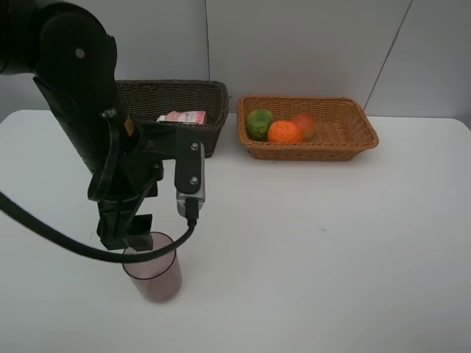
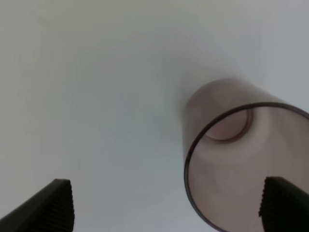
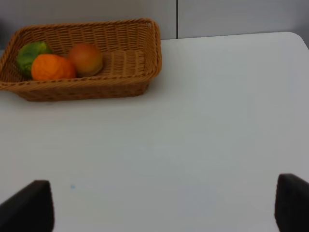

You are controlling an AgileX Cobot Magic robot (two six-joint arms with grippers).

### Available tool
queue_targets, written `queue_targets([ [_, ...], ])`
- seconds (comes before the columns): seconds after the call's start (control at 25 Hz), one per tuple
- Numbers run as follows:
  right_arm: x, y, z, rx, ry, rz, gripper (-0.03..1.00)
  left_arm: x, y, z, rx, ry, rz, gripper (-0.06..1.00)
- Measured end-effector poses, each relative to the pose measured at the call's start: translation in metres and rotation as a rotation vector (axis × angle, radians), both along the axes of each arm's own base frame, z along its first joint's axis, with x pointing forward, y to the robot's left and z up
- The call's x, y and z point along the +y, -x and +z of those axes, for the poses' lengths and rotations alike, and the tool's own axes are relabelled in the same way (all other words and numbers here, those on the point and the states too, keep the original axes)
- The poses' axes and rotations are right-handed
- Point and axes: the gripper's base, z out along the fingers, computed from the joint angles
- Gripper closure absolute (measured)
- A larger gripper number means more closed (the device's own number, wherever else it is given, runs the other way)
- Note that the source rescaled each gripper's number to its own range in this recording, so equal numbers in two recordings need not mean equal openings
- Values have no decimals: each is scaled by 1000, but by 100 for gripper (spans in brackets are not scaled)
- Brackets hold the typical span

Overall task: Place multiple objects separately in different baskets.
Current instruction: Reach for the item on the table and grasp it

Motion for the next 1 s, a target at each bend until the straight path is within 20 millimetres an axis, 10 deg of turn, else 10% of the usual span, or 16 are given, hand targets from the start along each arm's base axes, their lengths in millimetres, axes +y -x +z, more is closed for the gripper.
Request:
queue_targets([
  [1.0, 0, 0, 0, 0, 0, 0, -3, 2, 5, -31, -135, 85, -144, -5],
])
